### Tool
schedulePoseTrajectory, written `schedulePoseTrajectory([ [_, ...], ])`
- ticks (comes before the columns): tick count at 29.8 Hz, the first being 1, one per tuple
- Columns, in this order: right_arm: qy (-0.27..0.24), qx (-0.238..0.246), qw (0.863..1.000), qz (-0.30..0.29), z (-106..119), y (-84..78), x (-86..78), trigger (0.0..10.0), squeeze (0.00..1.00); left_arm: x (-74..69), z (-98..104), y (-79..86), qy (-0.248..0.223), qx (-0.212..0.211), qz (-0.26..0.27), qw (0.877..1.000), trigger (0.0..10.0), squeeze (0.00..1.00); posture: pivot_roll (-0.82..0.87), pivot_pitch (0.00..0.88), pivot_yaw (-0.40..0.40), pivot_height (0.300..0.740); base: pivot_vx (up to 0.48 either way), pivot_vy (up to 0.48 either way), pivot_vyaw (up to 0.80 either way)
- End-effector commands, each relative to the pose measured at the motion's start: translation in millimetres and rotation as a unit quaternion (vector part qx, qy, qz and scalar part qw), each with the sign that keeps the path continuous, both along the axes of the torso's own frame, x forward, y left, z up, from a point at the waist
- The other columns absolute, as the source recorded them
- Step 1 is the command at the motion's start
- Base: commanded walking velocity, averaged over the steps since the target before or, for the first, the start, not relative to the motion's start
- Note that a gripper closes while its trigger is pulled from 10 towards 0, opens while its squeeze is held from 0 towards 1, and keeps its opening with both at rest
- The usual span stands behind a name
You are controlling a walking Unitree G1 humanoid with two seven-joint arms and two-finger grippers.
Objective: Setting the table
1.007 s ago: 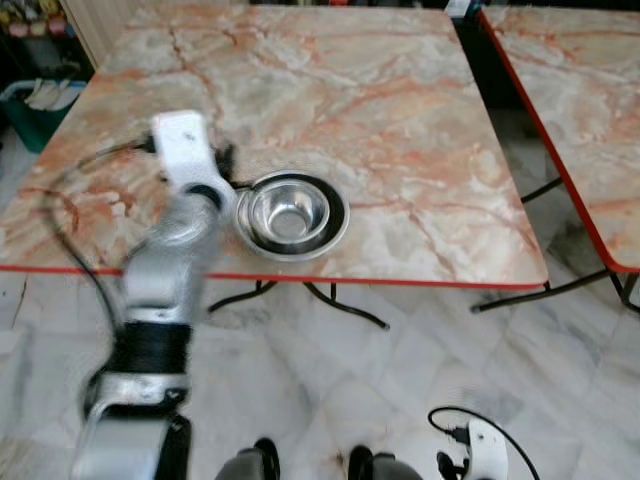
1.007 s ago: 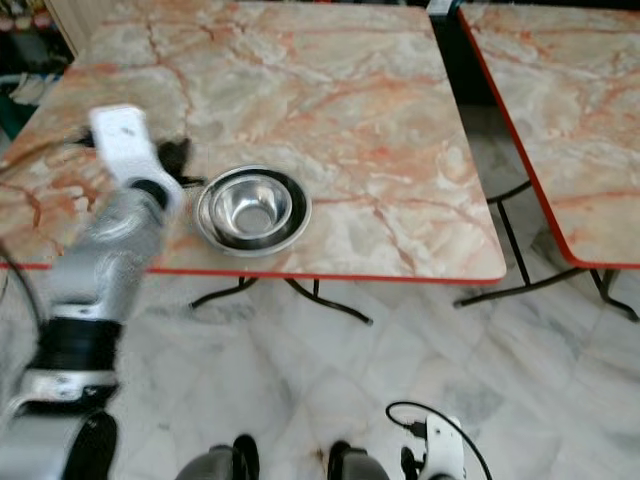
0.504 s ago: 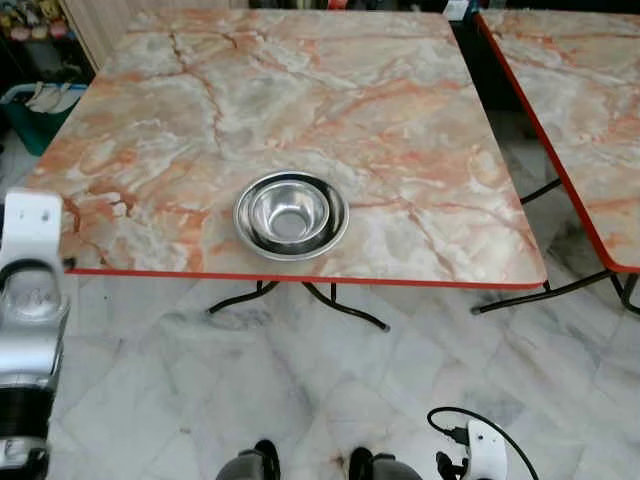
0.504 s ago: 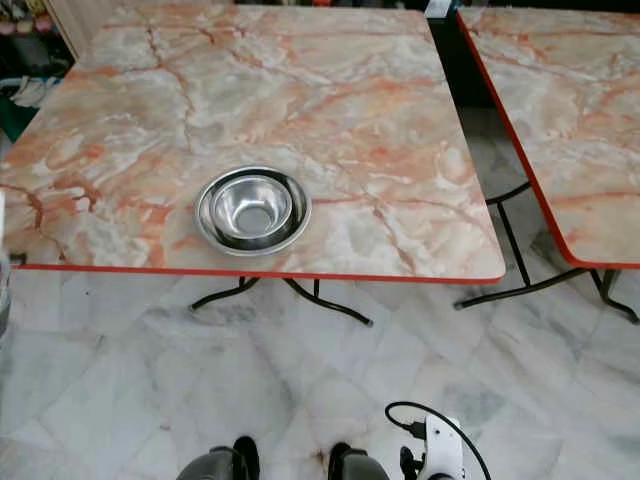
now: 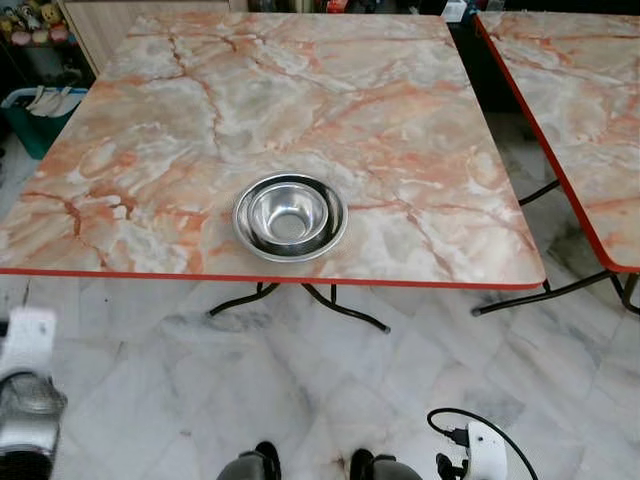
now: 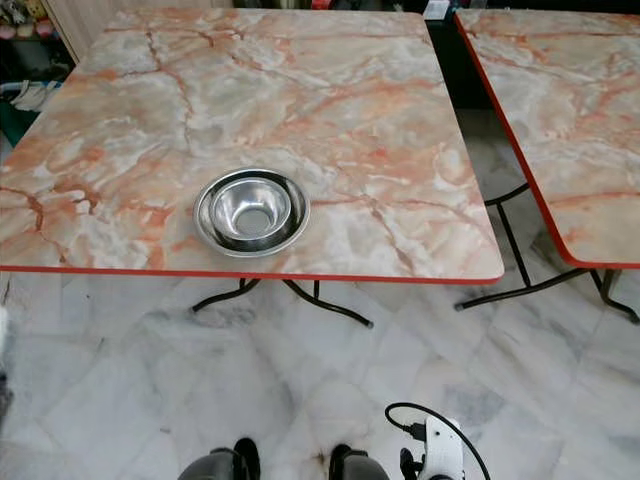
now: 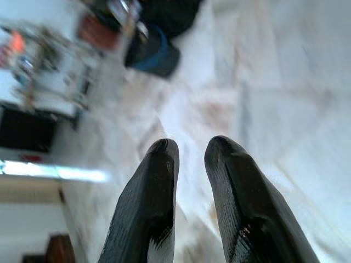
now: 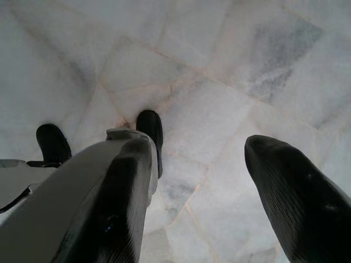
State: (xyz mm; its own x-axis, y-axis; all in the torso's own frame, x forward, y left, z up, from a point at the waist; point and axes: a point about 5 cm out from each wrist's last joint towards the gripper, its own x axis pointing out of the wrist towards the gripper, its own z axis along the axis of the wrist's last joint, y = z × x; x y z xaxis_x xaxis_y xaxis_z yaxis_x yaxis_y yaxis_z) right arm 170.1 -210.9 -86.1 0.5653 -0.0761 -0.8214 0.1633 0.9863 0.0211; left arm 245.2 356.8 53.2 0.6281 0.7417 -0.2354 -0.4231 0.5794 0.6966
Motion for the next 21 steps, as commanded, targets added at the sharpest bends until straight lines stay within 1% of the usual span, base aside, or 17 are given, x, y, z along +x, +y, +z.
schedulePoseTrajectory([
  [1, 0.013, 0.002, 1.0, -0.005, -3.7, -0.2, -8.3, 10.0, 0.0, -6.8, -11.9, -0.8, 0.026, -0.022, -0.005, 0.999, 10.0, 0.0, 0.02, 0.204, -0.009, 0.74, 0.0, 0.0, 0.0],
  [3, 0.013, 0.003, 1.0, -0.006, -3.8, -0.1, -8.5, 10.0, 0.0, -12.9, -33.7, -14.4, 0.059, -0.062, -0.026, 0.996, 10.0, 0.0, 0.01, 0.202, -0.008, 0.74, 0.0, 0.0, 0.0],
  [4, 0.013, 0.003, 1.0, -0.007, -3.8, -0.2, -8.5, 10.0, 0.0, -15.1, -44.7, -24.4, 0.071, -0.091, -0.042, 0.992, 10.0, 0.0, 0.01, 0.203, -0.009, 0.74, 0.0, 0.0, 0.0],
  [7, 0.013, 0.002, 1.0, -0.007, -3.7, -0.4, -8.6, 10.0, 0.0, -17.2, -62.4, -44.6, 0.088, -0.145, -0.07, 0.983, 10.0, 0.0, 0.01, 0.203, -0.009, 0.74, 0.0, 0.0, 0.0],
  [8, 0.013, 0.002, 1.0, -0.006, -3.7, -0.4, -8.5, 10.0, 0.0, -17.5, -71.8, -57.8, 0.097, -0.176, -0.088, 0.976, 10.0, 0.0, 0.01, 0.2, -0.008, 0.74, 0.0, 0.0, 0.0],
  [9, 0.013, 0.002, 1.0, -0.006, -3.7, -0.4, -8.5, 10.0, 0.0, -17.4, -76.1, -65.7, 0.095, -0.194, -0.097, 0.972, 10.0, 0.0, 0.01, 0.197, -0.008, 0.74, 0.0, 0.0, 0.0],
  [10, 0.013, 0.002, 1.0, -0.006, -3.7, -0.4, -8.5, 10.0, 0.0, -17.4, -76.1, -65.7, 0.095, -0.194, -0.097, 0.972, 10.0, 0.0, 0.01, 0.197, -0.008, 0.74, 0.0, 0.0, 0.0],
  [11, 0.013, 0.002, 1.0, -0.005, -3.7, -0.3, -8.4, 10.0, 0.0, -17.4, -81.4, -75.9, 0.105, -0.211, -0.118, 0.965, 10.0, 0.0, 0.0, 0.196, -0.005, 0.74, 0.0, 0.0, 0.0],
  [12, 0.012, 0.003, 1.0, -0.004, -3.7, -0.1, -8.3, 10.0, 0.0, -18.3, -88.5, -90.0, 0.114, -0.232, -0.133, 0.957, 10.0, 0.0, 0.0, 0.192, -0.006, 0.74, 0.0, 0.0, 0.0],
  [13, 0.012, 0.003, 1.0, -0.004, -3.7, -0.1, -8.3, 10.0, 0.0, -18.3, -88.5, -90.0, 0.114, -0.232, -0.133, 0.957, 10.0, 0.0, 0.0, 0.192, -0.006, 0.74, 0.0, 0.0, 0.0],
  [14, 0.011, 0.004, 1.0, -0.005, -3.7, -0.1, -8.6, 10.0, 0.0, -17.9, -93.9, -103.3, 0.104, -0.271, -0.135, 0.948, 10.0, 0.0, -0.01, 0.187, -0.007, 0.74, 0.0, 0.0, 0.0],
  [15, 0.011, 0.004, 1.0, -0.005, -3.8, -0.1, -8.8, 10.0, 0.0, -18.0, -95.5, -107.3, 0.102, -0.281, -0.135, 0.945, 10.0, 0.0, -0.01, 0.186, -0.007, 0.74, 0.0, 0.0, 0.0],
  [16, 0.011, 0.004, 1.0, -0.005, -3.8, -0.1, -8.8, 10.0, 0.0, -18.0, -95.5, -107.3, 0.102, -0.281, -0.135, 0.945, 10.0, 0.0, -0.01, 0.186, -0.007, 0.74, 0.0, 0.0, 0.0],
  [17, 0.011, 0.004, 1.0, -0.005, -3.9, -0.2, -9.2, 10.0, 0.0, -17.8, -98.5, -115.9, 0.098, -0.301, -0.138, 0.938, 10.0, 0.0, -0.01, 0.182, -0.008, 0.74, 0.0, 0.0, 0.0],
  [19, 0.012, 0.004, 1.0, -0.005, -4.1, -0.3, -9.7, 10.0, 0.0, -17.5, -100.7, -123.1, 0.091, -0.32, -0.143, 0.932, 10.0, 0.0, -0.01, 0.178, -0.008, 0.74, 0.0, 0.0, 0.0],
  [21, 0.012, 0.004, 1.0, -0.005, -4.2, -0.5, -10.2, 10.0, 0.0, -16.4, -101.3, -128.9, 0.069, -0.345, -0.141, 0.925, 10.0, 0.0, -0.01, 0.175, -0.008, 0.74, 0.0, 0.0, 0.0],
])
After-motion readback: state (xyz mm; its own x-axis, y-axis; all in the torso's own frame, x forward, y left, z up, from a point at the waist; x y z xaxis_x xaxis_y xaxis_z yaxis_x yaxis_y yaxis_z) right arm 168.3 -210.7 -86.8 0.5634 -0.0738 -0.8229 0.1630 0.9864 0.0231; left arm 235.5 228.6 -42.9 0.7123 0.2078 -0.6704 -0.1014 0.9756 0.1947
